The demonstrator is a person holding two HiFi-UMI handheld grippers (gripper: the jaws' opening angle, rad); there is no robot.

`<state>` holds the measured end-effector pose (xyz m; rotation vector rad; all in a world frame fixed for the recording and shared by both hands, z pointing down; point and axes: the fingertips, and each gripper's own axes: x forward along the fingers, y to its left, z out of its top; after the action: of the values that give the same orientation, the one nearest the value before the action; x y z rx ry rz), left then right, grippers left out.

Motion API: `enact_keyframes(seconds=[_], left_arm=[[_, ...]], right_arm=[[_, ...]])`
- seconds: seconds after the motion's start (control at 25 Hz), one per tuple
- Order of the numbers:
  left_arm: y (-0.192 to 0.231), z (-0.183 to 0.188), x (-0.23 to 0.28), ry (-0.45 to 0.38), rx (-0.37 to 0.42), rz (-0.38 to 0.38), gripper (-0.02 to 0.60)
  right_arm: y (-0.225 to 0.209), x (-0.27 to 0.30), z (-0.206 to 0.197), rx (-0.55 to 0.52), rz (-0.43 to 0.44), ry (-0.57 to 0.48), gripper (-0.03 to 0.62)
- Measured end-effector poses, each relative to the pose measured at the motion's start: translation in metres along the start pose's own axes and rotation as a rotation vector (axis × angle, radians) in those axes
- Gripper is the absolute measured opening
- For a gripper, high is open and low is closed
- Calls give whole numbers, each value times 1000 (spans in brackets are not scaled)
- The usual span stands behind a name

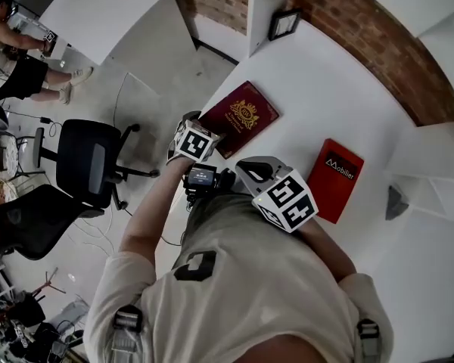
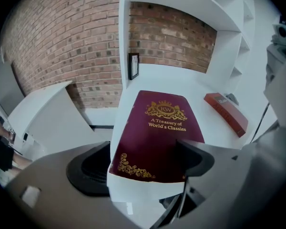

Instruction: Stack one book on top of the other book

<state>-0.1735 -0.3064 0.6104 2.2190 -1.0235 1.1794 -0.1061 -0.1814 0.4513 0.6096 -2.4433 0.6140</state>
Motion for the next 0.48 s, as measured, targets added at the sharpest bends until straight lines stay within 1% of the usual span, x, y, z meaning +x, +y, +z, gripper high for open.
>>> enact_keyframes(seconds=[0.08,0.2,0.32,0.48], left_arm=[[3,-6,1,8,-25,-22,406],[2,-4,3,-34,-61,-78,419],[4,-6,6,-65,-130,-127,447],[11,-13,4,-86,-205,-161,454]], right_arm=[[-4,-3,-3,7,-9,5,6],[-8,-5,-4,16,-15,5,6],[-10,-5,-3,12,-21,0,6],[-14,-7,-5,15,-35,3,6]])
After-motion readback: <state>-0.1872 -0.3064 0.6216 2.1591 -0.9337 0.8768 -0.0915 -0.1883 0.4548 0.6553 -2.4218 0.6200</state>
